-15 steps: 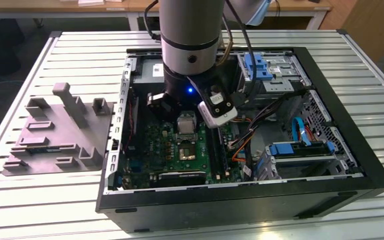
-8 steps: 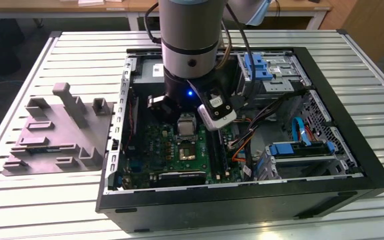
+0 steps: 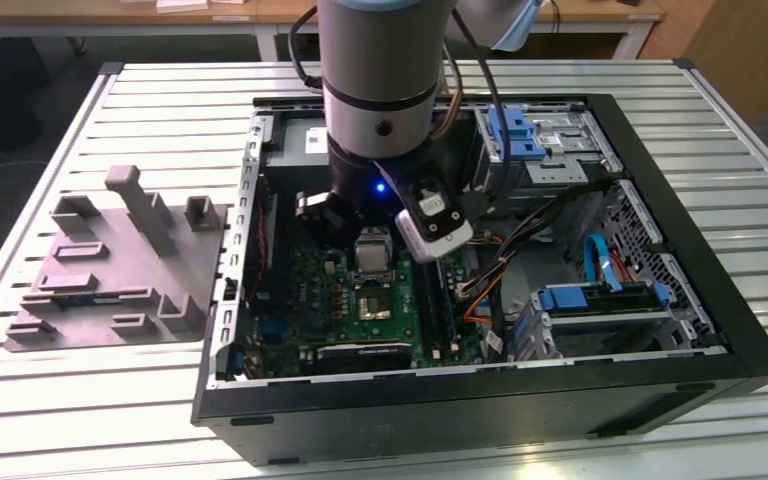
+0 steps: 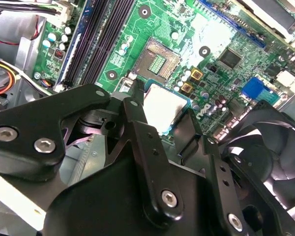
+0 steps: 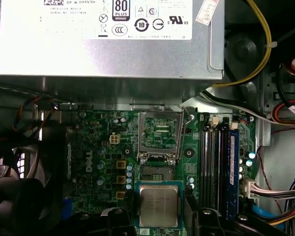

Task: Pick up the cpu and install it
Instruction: 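Place the cpu into insertion slot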

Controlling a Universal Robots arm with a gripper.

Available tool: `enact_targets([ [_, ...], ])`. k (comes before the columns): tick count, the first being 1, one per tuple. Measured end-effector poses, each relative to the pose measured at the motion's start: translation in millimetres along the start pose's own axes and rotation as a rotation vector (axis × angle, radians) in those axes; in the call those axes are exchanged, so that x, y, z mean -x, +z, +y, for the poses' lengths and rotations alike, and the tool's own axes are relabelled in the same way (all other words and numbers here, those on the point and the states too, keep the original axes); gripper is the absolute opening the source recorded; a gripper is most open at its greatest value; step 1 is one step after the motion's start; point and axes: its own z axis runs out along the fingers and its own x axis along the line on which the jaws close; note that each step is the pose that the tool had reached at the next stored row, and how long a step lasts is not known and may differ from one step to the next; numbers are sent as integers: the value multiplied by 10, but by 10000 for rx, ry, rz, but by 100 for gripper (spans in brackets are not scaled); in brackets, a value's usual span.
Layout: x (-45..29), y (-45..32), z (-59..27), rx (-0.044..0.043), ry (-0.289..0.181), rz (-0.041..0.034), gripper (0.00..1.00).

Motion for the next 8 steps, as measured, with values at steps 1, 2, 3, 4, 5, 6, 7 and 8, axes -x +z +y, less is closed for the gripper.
enact_targets([
  [1, 0, 4, 0, 0, 0, 0, 47],
  [2, 0, 9, 0, 0, 0, 0, 47],
  [3, 0, 14, 0, 0, 0, 0, 47],
  [4, 0, 19, 0, -1, 0, 0, 47],
  [5, 0, 25, 0, 0, 0, 0, 47],
  [6, 0, 29, -1, -1, 0, 0, 47],
  [7, 0, 34, -1, -1, 0, 1, 47],
  [8, 0, 40, -1, 0, 0, 0, 47],
])
